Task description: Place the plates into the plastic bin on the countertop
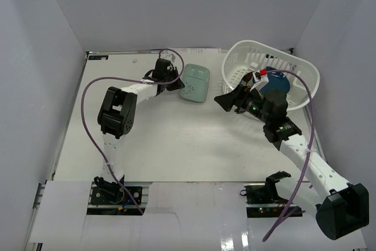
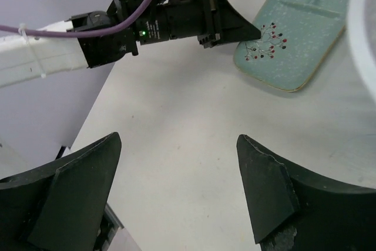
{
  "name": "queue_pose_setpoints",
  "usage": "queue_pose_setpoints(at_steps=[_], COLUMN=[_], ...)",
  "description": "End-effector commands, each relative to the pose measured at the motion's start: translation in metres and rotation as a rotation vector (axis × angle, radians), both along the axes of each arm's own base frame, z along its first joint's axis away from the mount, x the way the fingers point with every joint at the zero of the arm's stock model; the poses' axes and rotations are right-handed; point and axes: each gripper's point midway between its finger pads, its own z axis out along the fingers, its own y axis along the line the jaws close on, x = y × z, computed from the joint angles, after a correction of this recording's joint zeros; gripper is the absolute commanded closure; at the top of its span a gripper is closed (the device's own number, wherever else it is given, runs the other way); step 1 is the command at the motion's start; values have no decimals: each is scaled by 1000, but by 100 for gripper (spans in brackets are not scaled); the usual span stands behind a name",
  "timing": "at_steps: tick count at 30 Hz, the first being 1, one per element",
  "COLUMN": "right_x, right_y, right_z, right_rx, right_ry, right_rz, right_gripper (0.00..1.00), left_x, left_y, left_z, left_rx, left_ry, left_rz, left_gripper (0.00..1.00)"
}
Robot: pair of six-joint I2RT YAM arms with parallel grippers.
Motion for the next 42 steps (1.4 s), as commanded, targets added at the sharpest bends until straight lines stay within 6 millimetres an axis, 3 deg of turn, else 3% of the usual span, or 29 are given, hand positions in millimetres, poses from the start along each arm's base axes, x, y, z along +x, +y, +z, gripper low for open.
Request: queue_pose_setpoints(at_steps=[1,3,4,5,6,11,13,15,17,18,20,23,25,26,28,29,31,33,35,38,39,40,41,42], right_x=[-15,-18,-20,-22,-22,-19,-21,-29,-37,-37,-39,-39,-39,-38,-35,-33,-28,-22,-10,5,16,19,24,37], right_y=[20,25,28,34,36,57,68,84,99,102,107,108,110,110,111,111,109,106,96,74,56,48,35,8], right_z=[-11,-22,-29,-36,-40,-56,-67,-63,-66,-67,-76,-80,-76,-74,-68,-64,-55,-39,-15,18,32,41,49,63], right_rx=[-35,-60,-72,-87,-102,-152,-145,-101,-82,-83,-84,-62,-36,-27,-20,-16,-7,15,54,119,142,161,171,186], right_ry=[-10,6,21,42,54,100,149,160,177,185,220,248,234,235,220,209,190,158,119,81,53,45,32,-1], right_rz=[64,75,82,95,100,128,170,250,300,300,302,286,290,286,275,273,258,245,217,177,131,122,92,17], right_gripper=[14,9,5,1,4,10,10,10,9,8,0,24,40,58,66,82,92,92,92,92,92,92,92,92], left_x=[-31,-44,-70,-81,-103,-167,-190,-213,-227,-234,-241,-249,-250,-252,-253,-256,-258,-263,-265,-267,-268,-267,-267,-267], left_y=[34,35,42,39,41,39,36,42,47,50,52,54,54,52,49,47,45,43,43,41,39,37,36,36], left_z=[5,33,52,69,91,135,145,154,149,156,158,164,168,170,178,183,194,203,214,227,230,244,237,240], left_rx=[36,-64,-101,-161,-235,-361,-376,-377,-374,-379,-389,-398,-408,-417,-435,-448,-470,-479,-484,-484,-483,-482,-462,-458], left_ry=[47,31,15,-19,-61,-105,-119,-147,-141,-161,-169,-193,-200,-196,-204,-209,-226,-240,-260,-276,-271,-304,-265,-269], left_rz=[74,104,107,87,87,3,-48,-63,-61,-65,-62,-69,-78,-91,-109,-126,-142,-173,-184,-214,-233,-253,-254,-261], left_gripper=[100,100,100,100,100,100,100,100,100,100,100,100,100,93,88,87,82,73,71,52,33,27,22,16])
